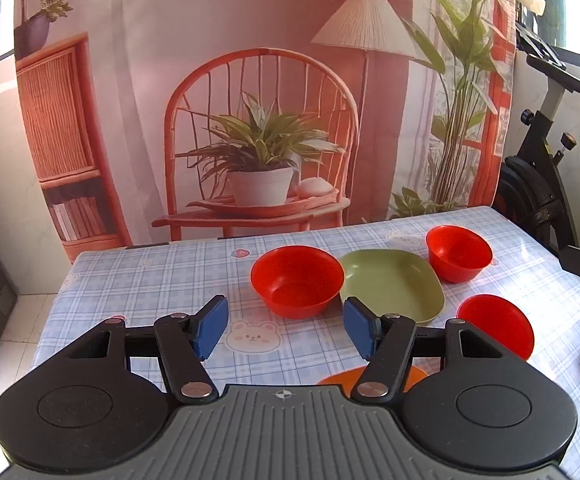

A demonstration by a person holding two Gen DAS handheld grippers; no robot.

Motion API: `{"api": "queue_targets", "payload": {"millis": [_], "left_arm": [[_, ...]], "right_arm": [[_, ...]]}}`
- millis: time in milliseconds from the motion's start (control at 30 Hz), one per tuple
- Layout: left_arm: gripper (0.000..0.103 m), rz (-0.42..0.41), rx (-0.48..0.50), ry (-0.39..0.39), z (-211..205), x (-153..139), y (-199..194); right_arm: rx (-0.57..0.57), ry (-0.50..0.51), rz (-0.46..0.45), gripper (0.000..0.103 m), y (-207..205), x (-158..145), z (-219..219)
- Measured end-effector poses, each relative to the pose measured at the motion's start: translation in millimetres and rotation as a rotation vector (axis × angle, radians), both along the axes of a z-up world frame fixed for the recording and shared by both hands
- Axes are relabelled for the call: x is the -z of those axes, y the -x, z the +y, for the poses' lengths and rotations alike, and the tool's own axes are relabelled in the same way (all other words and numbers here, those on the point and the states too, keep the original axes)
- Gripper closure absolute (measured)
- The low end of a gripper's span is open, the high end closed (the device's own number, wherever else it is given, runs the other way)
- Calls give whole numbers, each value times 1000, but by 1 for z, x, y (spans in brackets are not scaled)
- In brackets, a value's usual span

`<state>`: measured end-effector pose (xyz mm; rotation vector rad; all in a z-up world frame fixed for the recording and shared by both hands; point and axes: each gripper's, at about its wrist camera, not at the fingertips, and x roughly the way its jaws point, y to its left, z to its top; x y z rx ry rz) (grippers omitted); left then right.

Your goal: Organize plates and bowls

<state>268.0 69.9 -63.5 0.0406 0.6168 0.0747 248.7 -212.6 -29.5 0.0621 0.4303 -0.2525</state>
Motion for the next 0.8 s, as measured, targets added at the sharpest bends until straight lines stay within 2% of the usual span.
{"api": "queue_targets", "payload": {"millis": [100,167,333,467,600,800], "left_arm": [[37,43,71,-68,-19,16,-19],[37,77,81,-67,-24,22,-31],[38,128,119,27,-27,37,-63],[38,201,100,40,-32,63,-90],[39,245,64,121,-20,82,-117],[45,339,40,188,-10,104,-144]], "right_arm": [[8,-13,19,27,-11,9,-10],[38,-17,41,27,-18,14,-17],[44,-37,104,28,-45,30,-36],[25,-47,151,28,-72,43,-39],[-7,-49,192,28,-100,54,-34],[-43,-81,294,28,-142,77,-27]]}}
